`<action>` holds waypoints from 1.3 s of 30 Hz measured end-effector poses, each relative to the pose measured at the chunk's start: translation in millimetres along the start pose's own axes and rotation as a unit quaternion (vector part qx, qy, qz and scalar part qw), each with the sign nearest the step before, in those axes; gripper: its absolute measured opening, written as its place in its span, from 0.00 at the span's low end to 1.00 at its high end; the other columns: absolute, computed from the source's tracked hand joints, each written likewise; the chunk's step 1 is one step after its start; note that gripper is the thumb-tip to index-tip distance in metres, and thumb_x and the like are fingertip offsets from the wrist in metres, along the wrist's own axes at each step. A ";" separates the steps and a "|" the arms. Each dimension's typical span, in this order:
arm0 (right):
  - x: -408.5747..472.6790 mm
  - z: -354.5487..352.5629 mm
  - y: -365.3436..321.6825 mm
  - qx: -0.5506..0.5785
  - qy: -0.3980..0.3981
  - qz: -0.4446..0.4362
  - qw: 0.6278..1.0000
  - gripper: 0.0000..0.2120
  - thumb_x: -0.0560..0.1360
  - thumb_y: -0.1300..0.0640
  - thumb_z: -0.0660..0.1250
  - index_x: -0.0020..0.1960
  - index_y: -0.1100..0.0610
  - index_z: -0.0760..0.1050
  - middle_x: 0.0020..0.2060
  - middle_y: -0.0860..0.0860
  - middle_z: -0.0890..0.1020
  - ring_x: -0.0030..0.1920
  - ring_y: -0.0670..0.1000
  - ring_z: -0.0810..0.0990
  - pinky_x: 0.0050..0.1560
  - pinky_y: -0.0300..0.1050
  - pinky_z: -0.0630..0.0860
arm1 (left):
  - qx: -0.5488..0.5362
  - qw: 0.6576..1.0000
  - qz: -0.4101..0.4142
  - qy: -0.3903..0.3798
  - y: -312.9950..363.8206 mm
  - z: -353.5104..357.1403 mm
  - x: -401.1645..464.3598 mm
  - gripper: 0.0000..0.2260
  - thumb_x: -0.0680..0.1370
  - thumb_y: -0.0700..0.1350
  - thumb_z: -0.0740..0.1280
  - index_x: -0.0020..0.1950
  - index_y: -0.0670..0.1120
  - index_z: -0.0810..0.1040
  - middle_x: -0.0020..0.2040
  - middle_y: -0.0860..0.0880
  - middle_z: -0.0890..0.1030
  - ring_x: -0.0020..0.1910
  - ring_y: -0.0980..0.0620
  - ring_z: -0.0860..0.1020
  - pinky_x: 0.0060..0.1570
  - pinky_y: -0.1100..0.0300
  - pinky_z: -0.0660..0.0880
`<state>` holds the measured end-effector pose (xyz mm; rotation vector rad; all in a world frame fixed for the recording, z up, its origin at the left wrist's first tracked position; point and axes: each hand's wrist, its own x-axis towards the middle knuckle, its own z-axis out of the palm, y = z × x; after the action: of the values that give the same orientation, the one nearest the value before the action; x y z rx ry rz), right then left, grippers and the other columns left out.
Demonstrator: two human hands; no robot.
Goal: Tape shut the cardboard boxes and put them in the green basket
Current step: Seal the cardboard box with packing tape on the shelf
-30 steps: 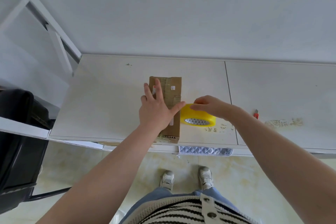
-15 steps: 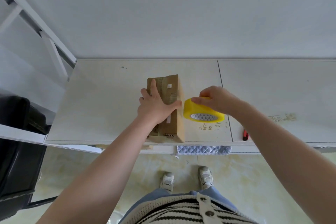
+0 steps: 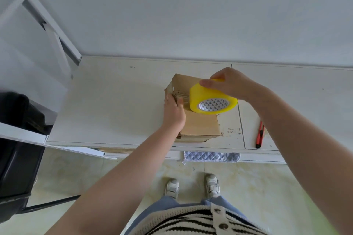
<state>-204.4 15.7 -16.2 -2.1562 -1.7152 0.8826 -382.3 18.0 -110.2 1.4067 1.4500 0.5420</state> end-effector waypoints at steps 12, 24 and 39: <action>19.3 34.5 -36.4 -0.031 0.019 0.039 0.999 0.31 0.69 0.28 0.63 0.44 0.57 0.81 0.39 0.53 0.81 0.33 0.48 0.76 0.32 0.42 0.71 | 0.074 0.997 -0.031 0.016 -39.8 -15.7 26.6 0.21 0.85 0.52 0.50 0.36 0.45 0.69 0.34 0.48 0.72 0.39 0.45 0.71 0.35 0.56 0.65; -6.3 13.5 44.0 -0.213 -0.031 0.088 0.973 0.36 0.62 0.20 0.60 0.42 0.53 0.77 0.33 0.46 0.77 0.36 0.48 0.77 0.39 0.45 0.71 | 0.103 0.994 -0.020 0.006 -40.6 -14.0 27.0 0.23 0.85 0.55 0.49 0.32 0.47 0.61 0.29 0.50 0.67 0.29 0.50 0.66 0.32 0.56 0.62; 11.6 56.1 94.2 -0.117 -0.057 0.142 0.981 0.34 0.61 0.22 0.65 0.42 0.53 0.79 0.33 0.47 0.80 0.35 0.47 0.77 0.32 0.41 0.68 | 0.173 0.984 0.024 -0.044 -36.6 -22.8 27.6 0.25 0.83 0.59 0.53 0.31 0.46 0.59 0.26 0.51 0.64 0.25 0.52 0.65 0.29 0.57 0.61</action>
<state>-161.4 -9.1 -114.6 -2.6017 -1.6609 0.9292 -414.4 42.5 -141.7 1.7182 1.4916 0.2584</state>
